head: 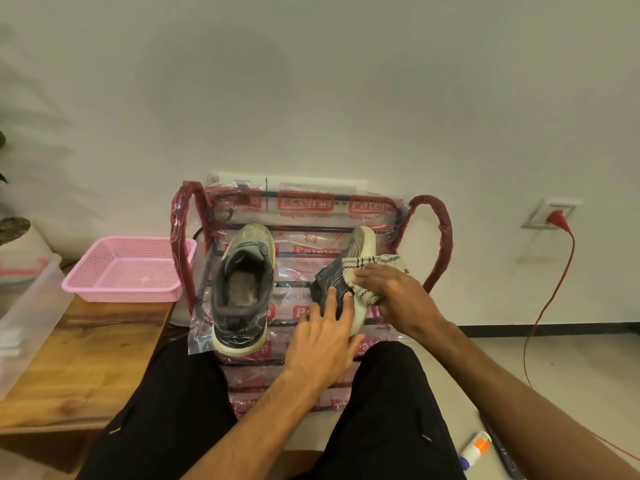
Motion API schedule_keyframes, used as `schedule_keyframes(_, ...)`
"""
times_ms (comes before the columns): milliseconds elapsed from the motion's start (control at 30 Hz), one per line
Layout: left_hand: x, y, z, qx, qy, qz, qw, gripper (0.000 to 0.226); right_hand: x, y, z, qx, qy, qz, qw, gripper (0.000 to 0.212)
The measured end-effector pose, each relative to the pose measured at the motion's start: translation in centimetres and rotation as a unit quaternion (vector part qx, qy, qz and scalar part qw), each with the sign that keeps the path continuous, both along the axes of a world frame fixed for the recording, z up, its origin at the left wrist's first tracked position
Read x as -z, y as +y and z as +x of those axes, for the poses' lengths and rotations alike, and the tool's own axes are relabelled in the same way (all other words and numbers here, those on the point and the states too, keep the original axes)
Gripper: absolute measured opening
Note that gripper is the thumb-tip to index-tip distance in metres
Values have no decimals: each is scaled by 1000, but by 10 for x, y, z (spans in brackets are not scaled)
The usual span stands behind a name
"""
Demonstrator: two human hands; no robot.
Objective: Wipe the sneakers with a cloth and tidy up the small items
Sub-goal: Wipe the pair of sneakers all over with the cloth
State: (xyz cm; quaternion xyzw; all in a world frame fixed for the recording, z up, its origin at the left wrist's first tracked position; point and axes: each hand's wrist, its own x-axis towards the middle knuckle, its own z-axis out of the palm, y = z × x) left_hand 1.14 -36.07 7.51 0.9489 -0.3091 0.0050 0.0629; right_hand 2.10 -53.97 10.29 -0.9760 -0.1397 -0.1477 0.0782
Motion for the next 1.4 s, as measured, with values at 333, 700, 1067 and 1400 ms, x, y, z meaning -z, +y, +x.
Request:
schedule_keyframes(333,1,3,0,7,6,-2,1000,62,8,12,-7,21,-11,17,1000,53)
schedule_keyframes(700,2,3,-4,17,6,-9,1000,39,8,16,-16,14,4,28,1000,51)
schedule_keyframes(1067,3,4,-1,29,0,-5,1000,34,2,6,-6,-62,51,-4,997,50)
schedule_keyframes(1400,1,0,-2,39,-19,5,999,41,-15,24,26,-50,24,-100,993,36)
